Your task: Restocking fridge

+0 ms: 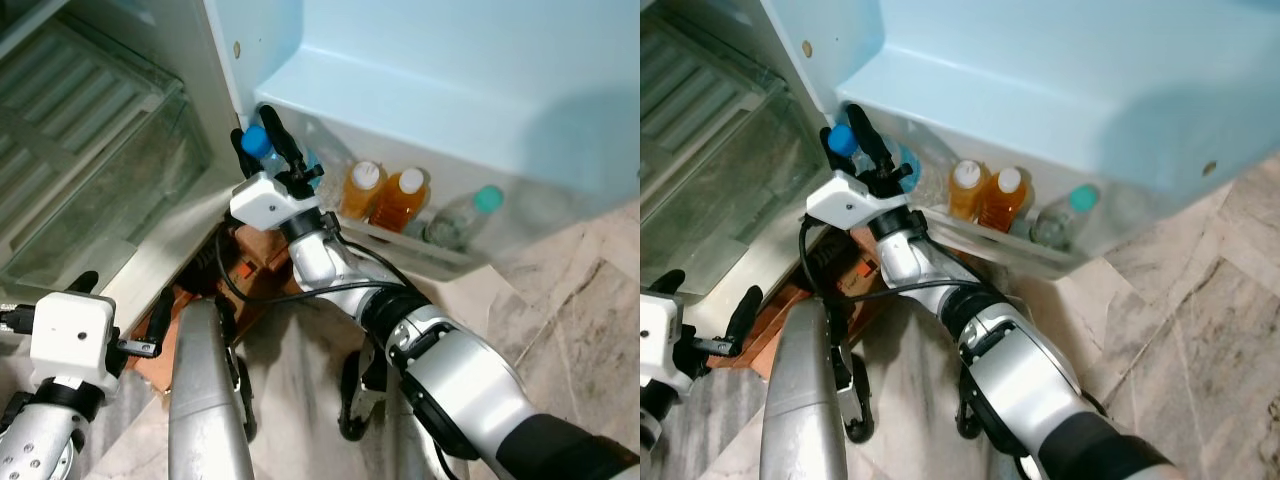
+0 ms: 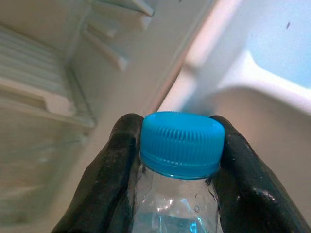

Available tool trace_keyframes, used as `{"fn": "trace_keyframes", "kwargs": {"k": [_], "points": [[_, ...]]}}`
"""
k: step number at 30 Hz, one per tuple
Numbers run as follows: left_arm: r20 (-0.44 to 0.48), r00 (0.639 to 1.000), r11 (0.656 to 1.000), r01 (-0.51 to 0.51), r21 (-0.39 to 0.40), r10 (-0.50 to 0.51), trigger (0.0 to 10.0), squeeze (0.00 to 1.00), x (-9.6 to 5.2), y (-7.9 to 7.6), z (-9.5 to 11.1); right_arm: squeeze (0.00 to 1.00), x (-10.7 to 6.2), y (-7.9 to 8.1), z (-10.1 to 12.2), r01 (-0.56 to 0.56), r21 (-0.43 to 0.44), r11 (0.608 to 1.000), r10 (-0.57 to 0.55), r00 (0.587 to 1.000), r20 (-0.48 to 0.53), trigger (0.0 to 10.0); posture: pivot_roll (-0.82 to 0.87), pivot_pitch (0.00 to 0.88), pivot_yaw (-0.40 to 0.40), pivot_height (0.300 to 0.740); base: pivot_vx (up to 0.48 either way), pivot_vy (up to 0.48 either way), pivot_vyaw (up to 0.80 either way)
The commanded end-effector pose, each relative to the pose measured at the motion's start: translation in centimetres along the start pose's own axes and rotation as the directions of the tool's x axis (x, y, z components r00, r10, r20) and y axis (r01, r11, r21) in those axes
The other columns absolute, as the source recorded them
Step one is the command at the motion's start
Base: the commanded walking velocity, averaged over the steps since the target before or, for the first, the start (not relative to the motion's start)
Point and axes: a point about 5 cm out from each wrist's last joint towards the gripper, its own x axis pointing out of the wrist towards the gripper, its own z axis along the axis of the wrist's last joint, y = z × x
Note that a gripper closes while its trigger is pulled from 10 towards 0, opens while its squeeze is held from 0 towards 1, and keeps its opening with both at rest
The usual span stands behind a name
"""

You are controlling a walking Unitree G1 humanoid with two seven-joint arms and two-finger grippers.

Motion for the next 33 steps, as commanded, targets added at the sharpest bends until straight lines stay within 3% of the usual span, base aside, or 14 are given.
{"fn": "trace_keyframes", "kwargs": {"k": [1, 3, 4, 5, 11, 21, 24, 27, 33], "points": [[-0.021, 1.0, 1.0, -0.002, 0.008, 0.002, 10.0, 0.0, -0.5, -0.1, -0.1, 0.0, -1.8, -0.9, -3.9, 0.12, 0.081, 0.989, -0.087, 0.939, -0.332, 10.0, 0.38, 0.495, -0.053, 0.543, 0.0, 0.0, 0.0], [-0.02, 1.0, 1.0, 0.001, 0.008, -0.001, 10.0, 0.0, -0.4, -0.1, -0.1, 0.0, -2.1, -1.3, -4.6, 0.134, 0.107, 0.985, -0.084, 0.921, -0.381, 10.0, 0.38, 0.491, -0.054, 0.543, 0.0, 0.0, 0.0], [-0.021, 1.0, 1.0, 0.003, 0.009, -0.003, 10.0, 0.0, -0.3, -0.1, -0.1, 0.21, -2.3, -1.7, -5.2, 0.152, 0.123, 0.981, -0.088, 0.904, -0.418, 10.0, 0.37, 0.491, -0.052, 0.543, 0.0, 0.0, 0.0], [-0.021, 1.0, 1.0, 0.004, 0.01, -0.003, 10.0, 0.0, -0.2, -0.1, -0.1, 1.0, -2.4, -2.0, -5.4, 0.158, 0.137, 0.978, -0.084, 0.897, -0.435, 10.0, 0.37, 0.49, -0.052, 0.543, 0.0, 0.0, 0.0], [-0.021, 1.0, 1.0, 0.013, 0.009, -0.013, 10.0, 0.0, 0.1, -0.2, -0.1, 1.0, -3.0, -2.7, -6.6, 0.207, 0.174, 0.963, -0.09, 0.853, -0.514, 10.0, 0.37, 0.484, -0.052, 0.543, 0.0, 0.0, 0.0], [-0.023, 0.999, 1.0, 0.023, 0.014, -0.023, 10.0, 0.0, 0.2, -0.3, -0.2, 1.0, -3.6, -3.2, -7.3, 0.179, 0.169, 0.969, -0.063, 0.844, -0.533, 10.0, 0.36, 0.482, -0.049, 0.543, 0.0, 0.0, 0.0], [-0.023, 0.999, 1.0, 0.022, 0.014, -0.022, 10.0, 0.0, 0.3, -0.3, -0.2, 1.0, -3.4, -3.7, -7.2, 0.192, 0.168, 0.967, -0.081, 0.857, -0.51, 10.0, 0.36, 0.48, -0.05, 0.543, 0.0, 0.0, 0.0], [-0.022, 0.999, 1.0, 0.023, 0.014, -0.023, 10.0, 0.0, 0.6, -0.3, -0.4, 1.0, -3.0, -4.0, -7.1, 0.211, 0.23, 0.95, -0.07, 0.862, -0.502, 10.0, 0.35, 0.467, -0.056, 0.543, 0.0, 0.0, 0.0], [-0.016, 1.0, 1.0, 0.005, 0.013, -0.005, 10.0, 0.0, 2.4, -0.2, -1.1, 1.0, -1.9, -5.0, -6.1, 0.211, 0.337, 0.918, -0.06, 0.912, -0.406, 10.0, 0.3, 0.396, -0.076, 0.543, 0.0, 0.0, 0.0]]}}
